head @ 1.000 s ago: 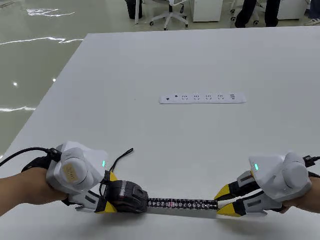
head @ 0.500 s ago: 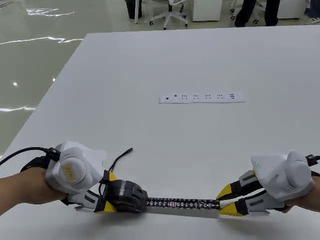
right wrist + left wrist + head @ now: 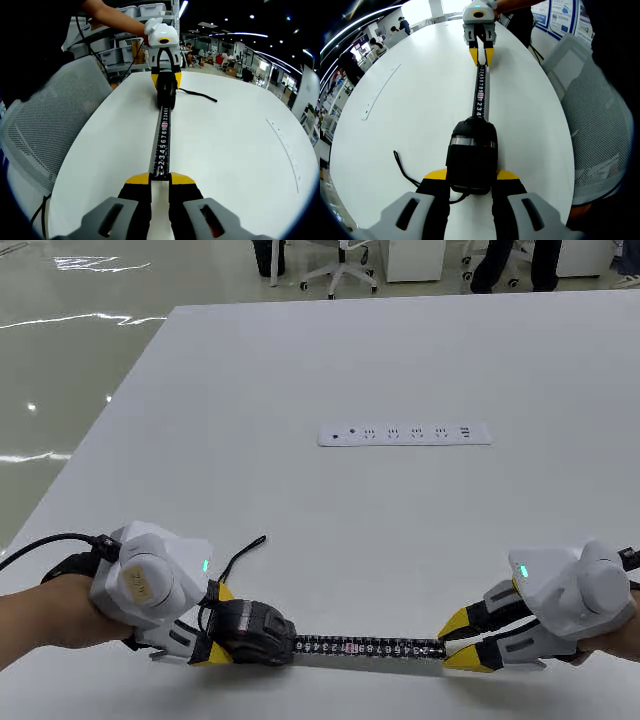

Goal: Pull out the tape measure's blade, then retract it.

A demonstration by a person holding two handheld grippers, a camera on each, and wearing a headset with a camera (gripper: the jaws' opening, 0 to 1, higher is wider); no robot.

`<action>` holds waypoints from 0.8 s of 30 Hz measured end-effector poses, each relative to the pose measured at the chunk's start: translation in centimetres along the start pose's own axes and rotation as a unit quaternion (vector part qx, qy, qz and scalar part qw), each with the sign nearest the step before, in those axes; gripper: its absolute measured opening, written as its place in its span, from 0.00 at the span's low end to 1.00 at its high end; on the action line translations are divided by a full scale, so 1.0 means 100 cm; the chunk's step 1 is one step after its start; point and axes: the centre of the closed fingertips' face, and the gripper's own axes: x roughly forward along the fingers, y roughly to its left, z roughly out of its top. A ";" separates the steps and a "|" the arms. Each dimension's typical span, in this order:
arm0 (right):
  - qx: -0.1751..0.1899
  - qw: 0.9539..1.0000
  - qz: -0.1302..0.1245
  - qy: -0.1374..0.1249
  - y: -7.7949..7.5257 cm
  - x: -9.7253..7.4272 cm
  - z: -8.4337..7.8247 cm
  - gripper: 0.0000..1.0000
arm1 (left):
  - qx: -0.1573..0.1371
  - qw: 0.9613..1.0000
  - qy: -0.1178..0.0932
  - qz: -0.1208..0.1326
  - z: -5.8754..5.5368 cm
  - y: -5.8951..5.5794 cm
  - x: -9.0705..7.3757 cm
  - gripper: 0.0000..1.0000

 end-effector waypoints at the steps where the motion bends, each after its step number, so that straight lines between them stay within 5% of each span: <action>1: 0.000 1.000 0.000 0.000 0.000 0.000 -0.001 0.11 | 0.000 1.000 0.000 0.000 0.000 0.000 0.000 0.27; 24: -0.001 1.000 0.001 0.006 -0.002 -0.008 -0.007 0.11 | -0.001 1.000 0.001 -0.002 0.000 0.001 -0.001 0.27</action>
